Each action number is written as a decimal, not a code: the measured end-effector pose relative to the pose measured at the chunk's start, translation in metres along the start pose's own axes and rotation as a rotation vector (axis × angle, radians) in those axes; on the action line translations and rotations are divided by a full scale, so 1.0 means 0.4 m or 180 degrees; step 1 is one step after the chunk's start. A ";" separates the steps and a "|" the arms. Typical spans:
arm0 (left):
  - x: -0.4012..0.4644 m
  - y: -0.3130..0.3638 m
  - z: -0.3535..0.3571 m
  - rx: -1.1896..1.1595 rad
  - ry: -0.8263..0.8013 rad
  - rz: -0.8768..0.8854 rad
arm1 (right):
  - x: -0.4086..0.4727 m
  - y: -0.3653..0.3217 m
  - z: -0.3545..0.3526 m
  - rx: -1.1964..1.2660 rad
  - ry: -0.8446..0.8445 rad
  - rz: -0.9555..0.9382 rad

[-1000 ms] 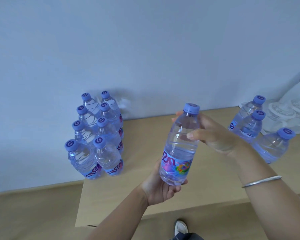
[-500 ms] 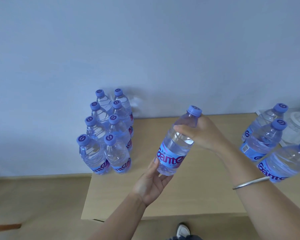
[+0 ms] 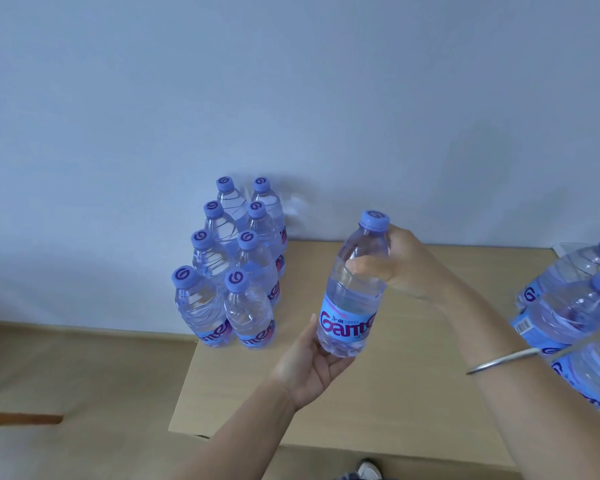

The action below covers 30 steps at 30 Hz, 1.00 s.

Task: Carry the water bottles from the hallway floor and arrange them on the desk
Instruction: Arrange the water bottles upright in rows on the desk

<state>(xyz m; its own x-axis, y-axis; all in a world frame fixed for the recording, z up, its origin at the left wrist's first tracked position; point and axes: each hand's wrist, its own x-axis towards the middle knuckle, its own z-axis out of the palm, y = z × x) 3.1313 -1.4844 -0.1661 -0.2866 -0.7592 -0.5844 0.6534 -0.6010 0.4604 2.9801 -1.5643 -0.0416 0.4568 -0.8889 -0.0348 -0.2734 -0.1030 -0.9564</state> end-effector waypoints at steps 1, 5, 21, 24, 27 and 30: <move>0.004 0.001 0.005 -0.0069 0.0054 0.0011 | 0.006 -0.006 0.003 -0.0084 -0.0133 -0.0037; 0.019 -0.001 0.019 -0.0305 0.0166 0.0035 | 0.029 -0.015 -0.003 -0.0546 -0.0608 -0.0050; 0.145 0.041 0.115 -0.0721 0.1781 0.0356 | 0.191 0.052 -0.053 -0.1079 -0.0363 0.0109; 0.184 0.071 0.114 -0.0734 0.1922 0.0407 | 0.242 0.072 -0.053 -0.1142 -0.0280 0.0174; 0.224 0.099 0.125 -0.0779 0.2091 0.0442 | 0.285 0.097 -0.041 -0.1187 -0.0150 0.0273; 0.270 0.124 0.129 -0.0570 0.2257 0.0485 | 0.319 0.125 -0.023 -0.1217 -0.0014 0.0406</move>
<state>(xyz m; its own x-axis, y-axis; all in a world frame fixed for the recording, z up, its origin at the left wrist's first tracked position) 3.0964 -1.6090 -0.1719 0.2971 -0.4512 -0.8415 0.7712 -0.4062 0.4901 3.0170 -1.6870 -0.0910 0.4022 -0.9035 -0.1481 -0.6228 -0.1514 -0.7676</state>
